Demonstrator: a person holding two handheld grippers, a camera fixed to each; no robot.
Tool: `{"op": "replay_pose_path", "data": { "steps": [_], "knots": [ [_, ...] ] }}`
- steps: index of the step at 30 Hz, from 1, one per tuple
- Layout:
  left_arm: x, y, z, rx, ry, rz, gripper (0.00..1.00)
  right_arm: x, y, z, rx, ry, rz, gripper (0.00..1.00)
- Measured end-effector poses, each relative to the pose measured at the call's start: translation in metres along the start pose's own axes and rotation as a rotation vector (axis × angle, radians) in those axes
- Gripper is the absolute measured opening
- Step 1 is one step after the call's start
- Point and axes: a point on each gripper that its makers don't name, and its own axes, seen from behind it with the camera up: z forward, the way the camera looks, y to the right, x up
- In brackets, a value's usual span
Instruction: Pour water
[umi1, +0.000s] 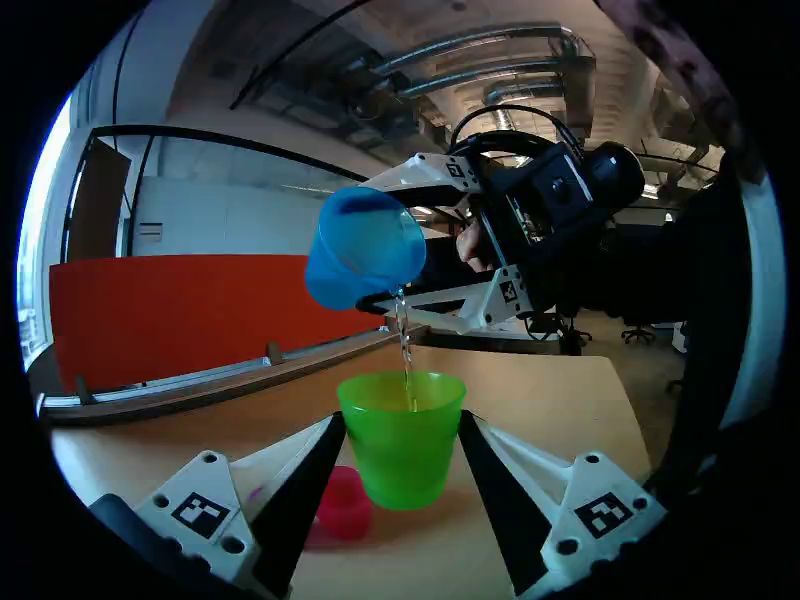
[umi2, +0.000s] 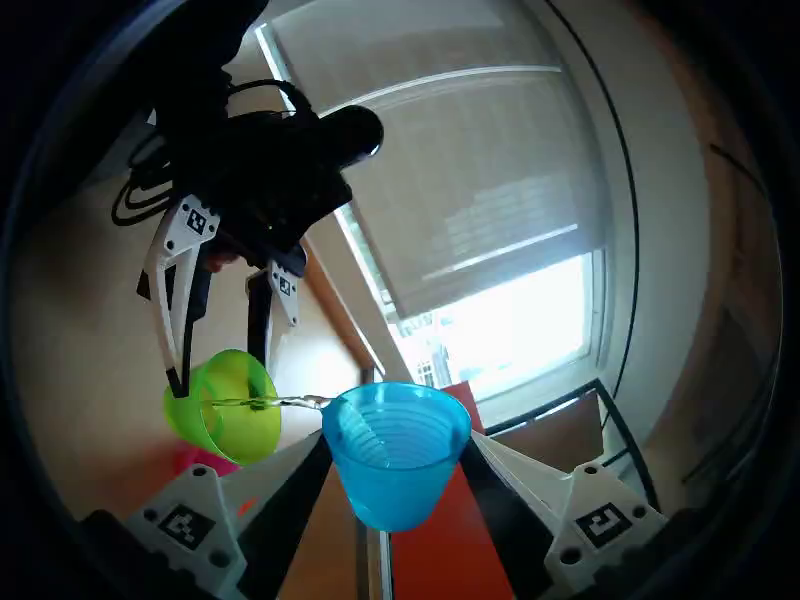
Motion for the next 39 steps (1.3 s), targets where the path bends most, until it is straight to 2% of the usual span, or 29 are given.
{"op": "replay_pose_path", "data": {
  "steps": [39],
  "knots": [
    [-0.001, 0.002, -0.001, -0.003, 0.006, -0.002, 0.83, 0.011, -0.003, -0.003, -0.005, 0.012, -0.065, 0.89]
  ]
}}
